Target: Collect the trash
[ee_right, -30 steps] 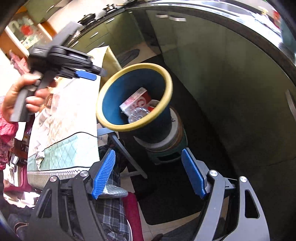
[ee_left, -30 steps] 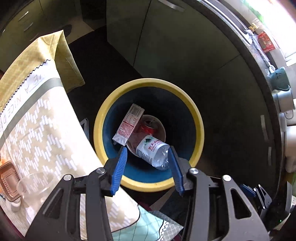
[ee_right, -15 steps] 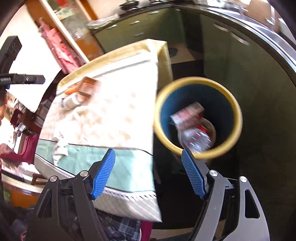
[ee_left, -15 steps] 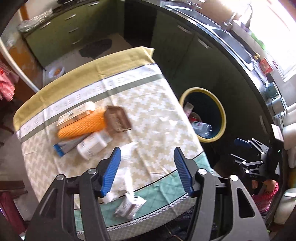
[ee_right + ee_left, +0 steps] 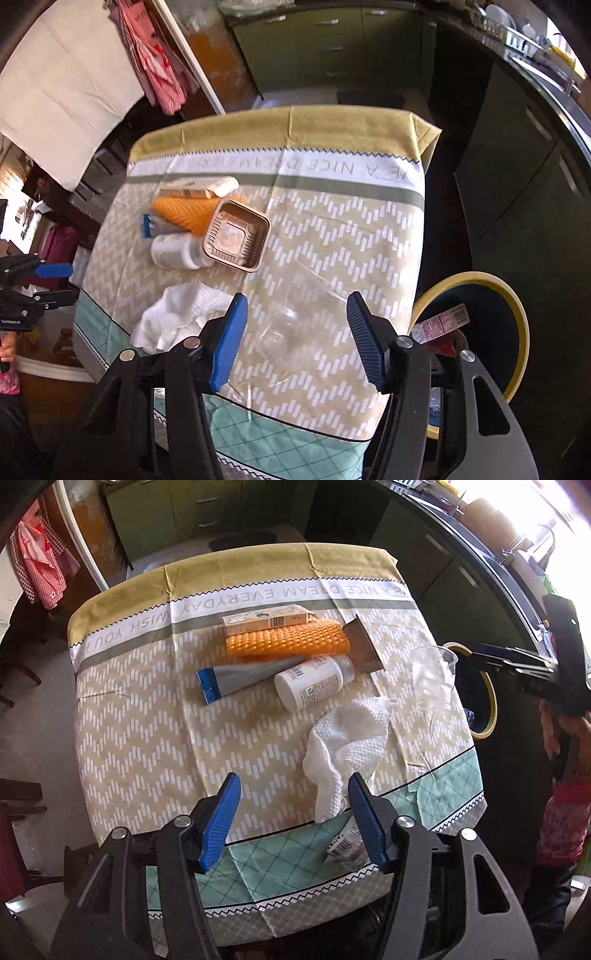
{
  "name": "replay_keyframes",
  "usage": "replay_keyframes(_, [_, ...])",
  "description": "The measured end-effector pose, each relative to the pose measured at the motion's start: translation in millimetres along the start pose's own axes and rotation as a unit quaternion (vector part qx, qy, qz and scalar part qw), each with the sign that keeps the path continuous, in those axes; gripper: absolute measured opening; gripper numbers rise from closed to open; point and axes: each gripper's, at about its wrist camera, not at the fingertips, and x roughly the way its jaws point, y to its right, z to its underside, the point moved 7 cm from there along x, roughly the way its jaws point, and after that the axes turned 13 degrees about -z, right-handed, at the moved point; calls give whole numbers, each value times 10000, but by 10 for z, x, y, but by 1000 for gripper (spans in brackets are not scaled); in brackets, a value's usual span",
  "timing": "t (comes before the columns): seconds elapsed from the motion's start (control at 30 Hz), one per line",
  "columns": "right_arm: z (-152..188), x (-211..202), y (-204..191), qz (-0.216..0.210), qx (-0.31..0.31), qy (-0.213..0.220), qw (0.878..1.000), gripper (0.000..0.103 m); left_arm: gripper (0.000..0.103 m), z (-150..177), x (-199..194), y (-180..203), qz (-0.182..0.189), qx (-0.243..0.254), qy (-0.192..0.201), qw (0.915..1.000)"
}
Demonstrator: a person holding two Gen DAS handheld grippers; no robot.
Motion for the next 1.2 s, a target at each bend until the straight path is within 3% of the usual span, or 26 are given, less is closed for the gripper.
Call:
replay_keyframes(0.13, [-116, 247, 207, -39, -37, -543, 9985, 57, 58, 39, 84, -24, 81, 17, -55, 10000])
replay_keyframes(0.3, [-182, 504, 228, -576, -145, -1082, 9923, 55, 58, 60, 193, -37, 68, 31, -177, 9998])
replay_keyframes(0.4, [-154, 579, 204, -708, -172, -1332, 9884, 49, 58, 55, 228, -54, 48, 22, -215, 9998])
replay_keyframes(0.5, [-35, 573, 149, -793, -255, -1485, 9854, 34, 58, 39, 249, -65, 45, 17, -235, 9997])
replay_keyframes(0.6, [102, 487, 76, -818, -330, -1435, 9857, 12, 58, 0, 272, -58, 27, 29, -241, 9997])
replay_keyframes(0.63, [145, 447, 47, -903, -297, -1368, 9860, 9, 58, -15, 283, -51, 31, 35, -244, 9997])
replay_keyframes(0.77, [393, 315, -143, -1264, -347, -1362, 9820, 7, 58, -51, 311, 9, 36, 72, -253, 9996])
replay_keyframes(0.87, [574, 319, -254, -1328, -394, -1415, 9802, 12, 58, -64, 308, 81, 34, 129, -243, 9996])
replay_keyframes(1.03, [733, 396, -350, -1053, -522, -1297, 9846, 7, 58, -152, 227, 251, -22, 276, -127, 9995])
replay_keyframes(1.2, [700, 136, -435, -790, -620, -891, 9910, 7, 58, -442, 187, 481, -43, 339, -65, 9994])
